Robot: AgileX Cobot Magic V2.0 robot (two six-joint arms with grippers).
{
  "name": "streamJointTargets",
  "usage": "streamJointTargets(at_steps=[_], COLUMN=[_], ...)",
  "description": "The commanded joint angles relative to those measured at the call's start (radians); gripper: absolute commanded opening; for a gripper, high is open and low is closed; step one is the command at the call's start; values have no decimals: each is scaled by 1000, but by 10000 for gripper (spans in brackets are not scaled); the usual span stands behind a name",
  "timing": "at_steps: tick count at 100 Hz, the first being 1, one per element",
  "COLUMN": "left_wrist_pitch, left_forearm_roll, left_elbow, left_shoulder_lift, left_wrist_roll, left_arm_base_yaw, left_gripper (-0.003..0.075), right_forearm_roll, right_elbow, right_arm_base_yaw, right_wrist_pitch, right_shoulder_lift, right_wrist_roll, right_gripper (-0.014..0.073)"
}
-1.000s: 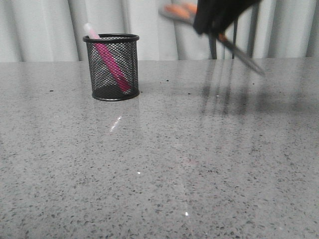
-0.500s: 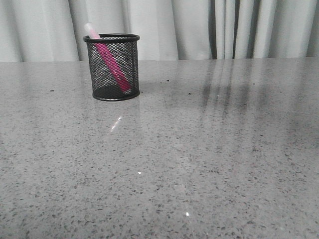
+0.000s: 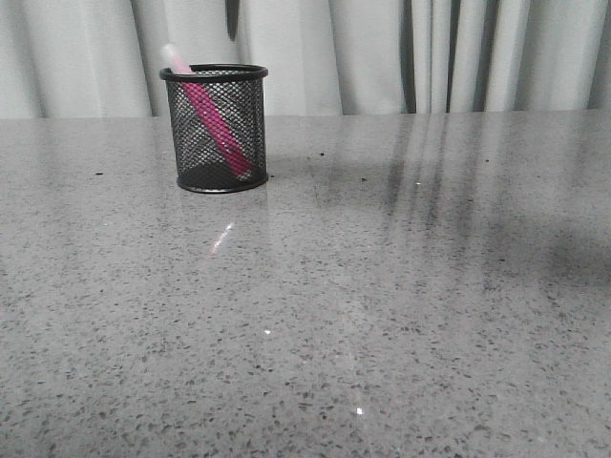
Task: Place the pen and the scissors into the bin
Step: 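Lift the scissors with the right gripper and lower them blade-first into the cup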
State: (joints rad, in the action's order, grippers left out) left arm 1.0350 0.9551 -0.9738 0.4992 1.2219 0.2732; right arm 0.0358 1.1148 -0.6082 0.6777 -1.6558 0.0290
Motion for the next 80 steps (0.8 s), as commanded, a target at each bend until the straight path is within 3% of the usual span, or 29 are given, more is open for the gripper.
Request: streamJointTargets(at_steps=[1, 80], left_wrist_pitch=[-52, -44], left_forearm_roll=[54, 54], left_elbow=[-20, -20], left_shoulder_lift=[10, 10], left_wrist_roll=[-7, -7], left_arm_base_yaw=[10, 10], left_gripper=[125, 125], right_forearm_roll=[12, 14], right_elbow=[52, 64], right_arm_base_yaw=[0, 0], right_wrist_pitch=[136, 95], right_shoulder_lift=[11, -177], right_wrist_roll=[0, 0], right_gripper=[-69, -69])
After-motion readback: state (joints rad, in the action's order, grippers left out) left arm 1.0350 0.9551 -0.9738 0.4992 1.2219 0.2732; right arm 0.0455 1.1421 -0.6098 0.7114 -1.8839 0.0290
